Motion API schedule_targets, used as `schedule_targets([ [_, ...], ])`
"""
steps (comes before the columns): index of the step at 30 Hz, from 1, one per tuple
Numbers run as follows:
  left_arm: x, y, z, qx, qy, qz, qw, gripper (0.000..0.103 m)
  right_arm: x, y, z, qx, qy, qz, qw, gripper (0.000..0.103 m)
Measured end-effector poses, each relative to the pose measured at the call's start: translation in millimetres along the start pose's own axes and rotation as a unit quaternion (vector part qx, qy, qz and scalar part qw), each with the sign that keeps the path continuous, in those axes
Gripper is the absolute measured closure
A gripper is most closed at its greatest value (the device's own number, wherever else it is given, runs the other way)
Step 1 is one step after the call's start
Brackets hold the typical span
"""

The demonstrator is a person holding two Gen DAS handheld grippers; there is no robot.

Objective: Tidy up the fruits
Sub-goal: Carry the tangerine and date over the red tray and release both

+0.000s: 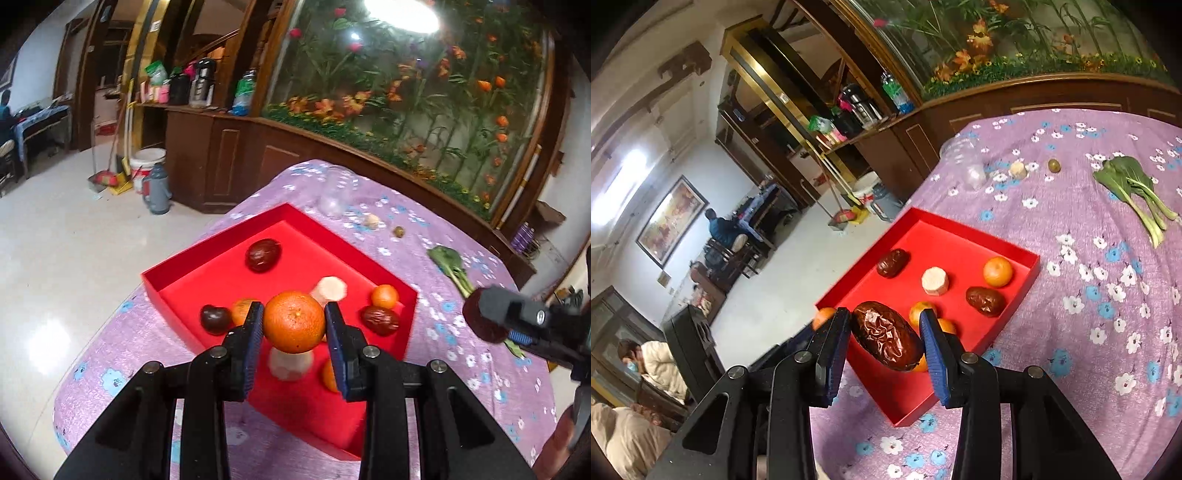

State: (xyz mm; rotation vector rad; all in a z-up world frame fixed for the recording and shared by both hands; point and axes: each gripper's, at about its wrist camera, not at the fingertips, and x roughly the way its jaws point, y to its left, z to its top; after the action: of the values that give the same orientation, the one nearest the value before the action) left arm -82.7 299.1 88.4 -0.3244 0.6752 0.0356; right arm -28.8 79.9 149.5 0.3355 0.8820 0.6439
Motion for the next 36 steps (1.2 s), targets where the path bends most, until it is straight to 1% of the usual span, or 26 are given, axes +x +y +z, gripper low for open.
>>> schedule_targets([
  [5, 6, 11, -2, -0.004, 0.001, 0.017, 0.9998, 0.071, 23, -2, -3, -0.008, 0.019, -0.029, 0.999, 0.060],
  [14, 18, 15, -1, 0.012, -0.001, 0.046, 0.9989, 0.071, 55, -3, -3, -0.031, 0.039, -0.057, 0.997, 0.060],
  [25, 37, 18, 0, 0.011, 0.018, 0.027, 0.9994, 0.071, 83, -2, 2, -0.053, 0.050, -0.072, 0.995, 0.060],
  [36, 50, 22, -1, 0.010, 0.034, 0.027, 0.9990, 0.071, 97, 3, 6, -0.065, 0.054, -0.082, 0.993, 0.061],
])
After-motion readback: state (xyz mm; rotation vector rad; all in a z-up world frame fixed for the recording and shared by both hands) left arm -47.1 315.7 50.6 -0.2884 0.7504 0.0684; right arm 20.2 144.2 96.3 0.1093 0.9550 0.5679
